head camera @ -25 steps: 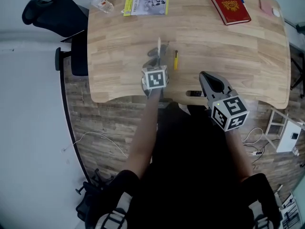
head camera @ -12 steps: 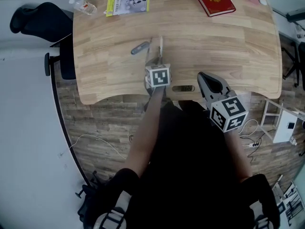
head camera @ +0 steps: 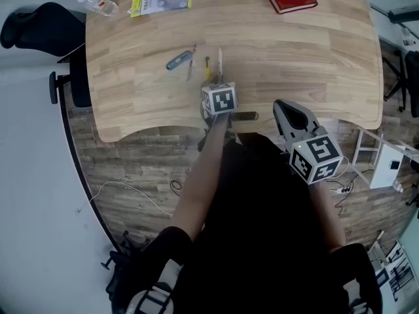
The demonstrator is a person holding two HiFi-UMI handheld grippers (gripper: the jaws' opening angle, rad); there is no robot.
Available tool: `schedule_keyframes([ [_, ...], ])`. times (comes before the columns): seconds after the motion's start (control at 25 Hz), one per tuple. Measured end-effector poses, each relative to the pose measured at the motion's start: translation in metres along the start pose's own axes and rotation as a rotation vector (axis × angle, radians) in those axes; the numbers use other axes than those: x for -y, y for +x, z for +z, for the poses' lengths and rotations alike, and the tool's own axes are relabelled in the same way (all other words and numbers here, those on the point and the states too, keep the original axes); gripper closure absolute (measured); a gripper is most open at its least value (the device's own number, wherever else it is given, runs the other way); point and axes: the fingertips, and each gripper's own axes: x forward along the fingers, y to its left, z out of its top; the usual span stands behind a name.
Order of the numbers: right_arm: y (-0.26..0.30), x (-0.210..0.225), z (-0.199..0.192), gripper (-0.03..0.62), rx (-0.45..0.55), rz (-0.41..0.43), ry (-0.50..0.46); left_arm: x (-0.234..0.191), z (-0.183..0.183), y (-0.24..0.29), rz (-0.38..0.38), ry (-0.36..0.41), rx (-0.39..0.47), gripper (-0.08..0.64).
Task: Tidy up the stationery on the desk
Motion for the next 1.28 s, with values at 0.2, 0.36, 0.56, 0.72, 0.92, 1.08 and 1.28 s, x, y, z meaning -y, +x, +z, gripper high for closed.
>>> schedule_keyframes([
  [0.2, -0.003, 0.006, -0.006, 0.580, -0.007, -0.012, 0.008, 0.002, -0.006, 0.009, 0.026, 0.001, -0.018, 0.480],
  [0.36, -0.003, 0.009, -0.009, 0.579, -0.014, -0.012, 0.014, 0.006, -0.005, 0.009, 0.009, 0.003, -0.016, 0.474],
  [0.56, 0.000, 0.010, -0.004, 0.580, 0.001, -0.007, 0.019, 0.004, -0.004, 0.008, -0.013, -0.012, -0.018, 0.442],
  [0.72, 0.002, 0.008, 0.003, 0.580, 0.022, 0.004, 0.028, 0.000, 0.004, -0.004, -0.013, -0.004, -0.005, 0.440],
  [0.92, 0.009, -0.002, 0.020, 0.579, 0.062, 0.041, 0.024, -0.031, 0.034, -0.028, 0.028, 0.009, 0.089, 0.440],
  [1.08, 0.016, -0.011, 0.030, 0.580, 0.074, 0.064, 0.021, -0.057, 0.055, -0.052, 0.044, 0.012, 0.118, 0.440],
  [1.28, 0.029, -0.020, 0.037, 0.578, 0.073, 0.069, 0.020, -0.093, 0.071, -0.066, 0.049, 0.024, 0.153, 0.440],
])
